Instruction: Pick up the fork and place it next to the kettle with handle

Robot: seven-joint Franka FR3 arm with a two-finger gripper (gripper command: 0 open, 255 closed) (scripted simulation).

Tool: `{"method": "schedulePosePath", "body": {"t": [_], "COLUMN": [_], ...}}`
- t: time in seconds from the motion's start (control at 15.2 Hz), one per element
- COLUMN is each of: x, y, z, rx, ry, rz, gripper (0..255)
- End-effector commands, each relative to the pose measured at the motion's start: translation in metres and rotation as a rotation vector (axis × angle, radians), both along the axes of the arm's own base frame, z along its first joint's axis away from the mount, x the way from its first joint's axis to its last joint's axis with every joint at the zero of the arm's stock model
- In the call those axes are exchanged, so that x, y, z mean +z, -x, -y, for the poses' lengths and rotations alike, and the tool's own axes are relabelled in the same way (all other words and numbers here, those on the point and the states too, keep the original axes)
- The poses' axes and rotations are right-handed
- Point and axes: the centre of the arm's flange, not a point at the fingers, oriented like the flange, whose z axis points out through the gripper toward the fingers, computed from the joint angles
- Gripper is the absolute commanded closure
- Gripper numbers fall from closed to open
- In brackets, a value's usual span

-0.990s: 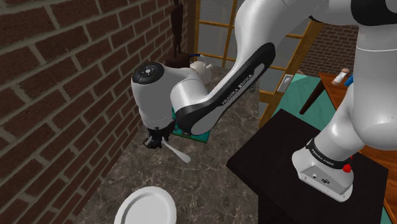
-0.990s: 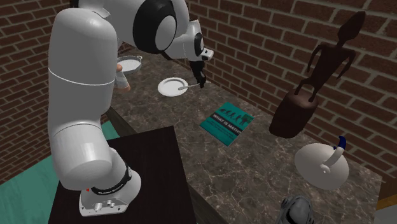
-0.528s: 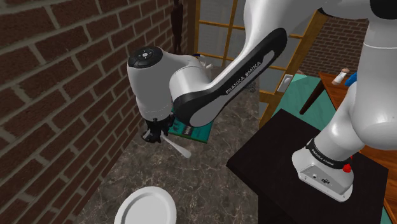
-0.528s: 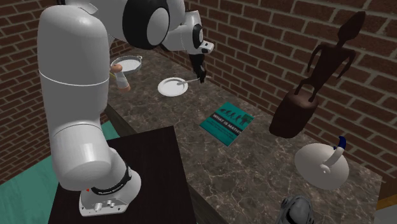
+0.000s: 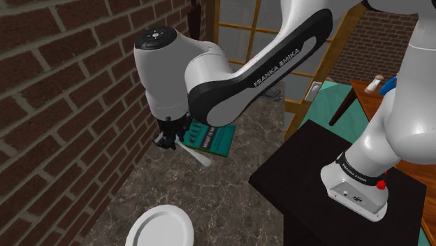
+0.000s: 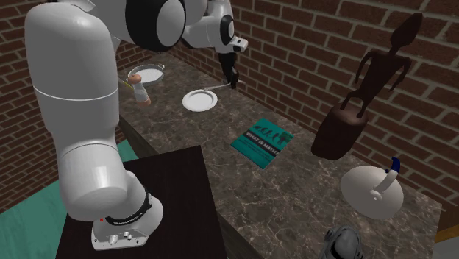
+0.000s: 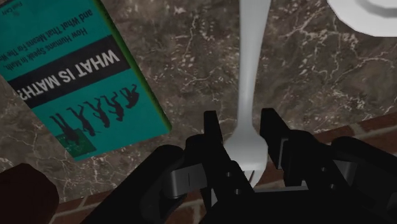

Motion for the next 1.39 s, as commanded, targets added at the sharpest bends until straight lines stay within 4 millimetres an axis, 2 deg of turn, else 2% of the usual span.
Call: {"method": "schedulePosePath", "body": {"t": [0.0,0.53,1.32], "x": [0.011,0.052,0.052], "y": [-0.001,-0.001,-0.059], "z": [-0.001,-0.001,0.146], "rx": [0.000,0.000,0.000], "ry": [0.000,0.000,0.000], "rz": [0.000,0.000,0.000], "gripper": [255,255,255]}}
